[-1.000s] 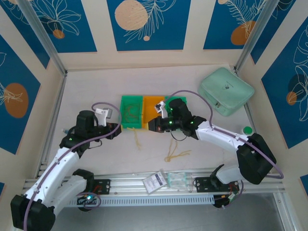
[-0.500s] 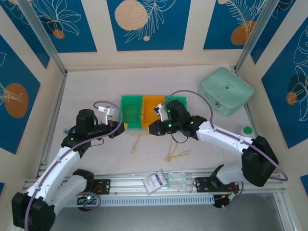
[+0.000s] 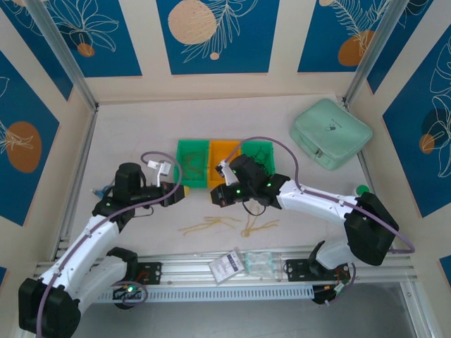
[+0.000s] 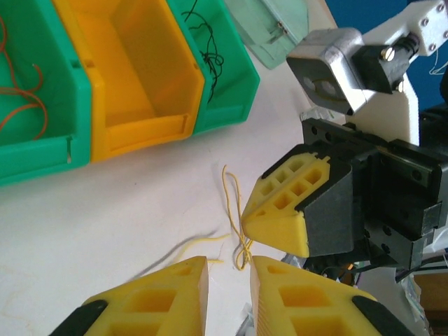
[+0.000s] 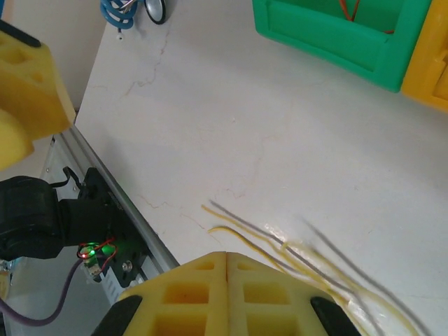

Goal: Untangle the cables

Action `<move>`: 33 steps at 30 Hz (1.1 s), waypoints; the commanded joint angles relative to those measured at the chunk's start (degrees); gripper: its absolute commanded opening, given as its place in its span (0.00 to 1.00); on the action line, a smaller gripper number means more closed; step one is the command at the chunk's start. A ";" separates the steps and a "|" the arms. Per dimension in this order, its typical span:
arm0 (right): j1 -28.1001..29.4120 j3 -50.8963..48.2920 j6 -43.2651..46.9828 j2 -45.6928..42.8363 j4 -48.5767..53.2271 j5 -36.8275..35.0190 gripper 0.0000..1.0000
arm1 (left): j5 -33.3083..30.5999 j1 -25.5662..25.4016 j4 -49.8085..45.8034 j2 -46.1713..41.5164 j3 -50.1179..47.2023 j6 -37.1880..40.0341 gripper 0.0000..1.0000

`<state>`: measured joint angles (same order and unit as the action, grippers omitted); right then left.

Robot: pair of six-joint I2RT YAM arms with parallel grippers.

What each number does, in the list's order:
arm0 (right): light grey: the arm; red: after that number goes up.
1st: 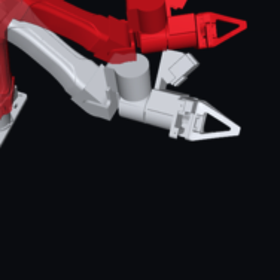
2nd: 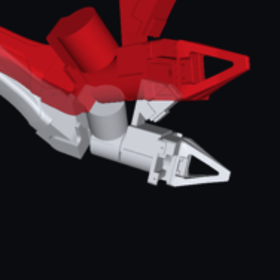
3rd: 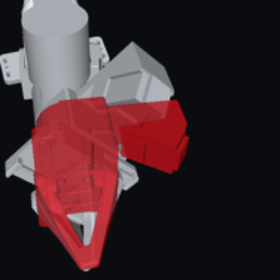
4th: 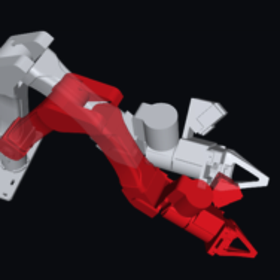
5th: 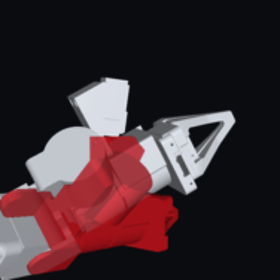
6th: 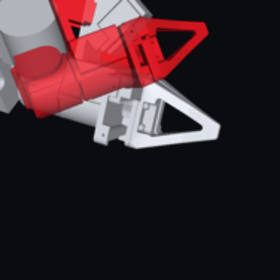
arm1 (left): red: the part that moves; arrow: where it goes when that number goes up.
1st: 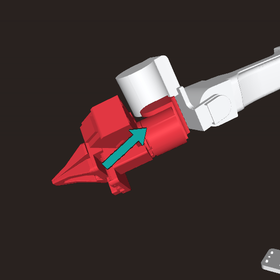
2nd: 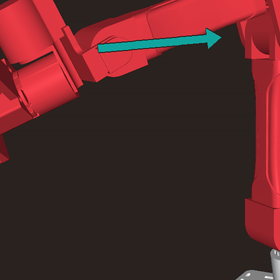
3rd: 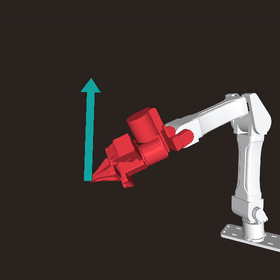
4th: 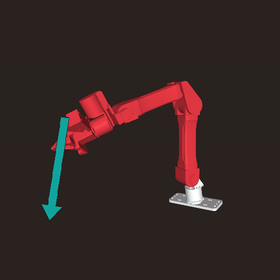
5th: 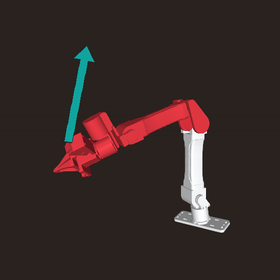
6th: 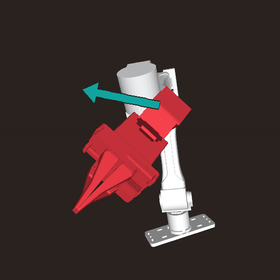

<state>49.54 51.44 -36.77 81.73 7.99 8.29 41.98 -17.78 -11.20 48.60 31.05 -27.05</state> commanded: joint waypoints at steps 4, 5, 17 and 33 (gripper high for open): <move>-1.64 -1.54 -3.83 -0.98 -6.65 2.51 0.00 | 2.04 -0.85 -0.83 -0.22 -1.36 -0.08 0.24; -1.80 -1.32 -3.52 -1.18 -5.94 2.51 0.00 | 1.98 -0.93 -1.01 -0.26 -1.38 0.05 0.24; 6.62 13.42 16.15 7.98 27.46 -8.06 0.24 | -10.68 -0.96 -11.40 -4.42 2.01 -2.55 0.24; 21.54 39.67 4.75 36.34 50.19 -37.74 0.32 | -27.92 -0.94 -27.28 -17.56 13.18 -1.52 0.38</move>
<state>70.52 88.03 -29.10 116.64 50.83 -23.09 15.46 -18.39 -35.11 31.22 43.42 -29.54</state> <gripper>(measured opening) 0.322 0.385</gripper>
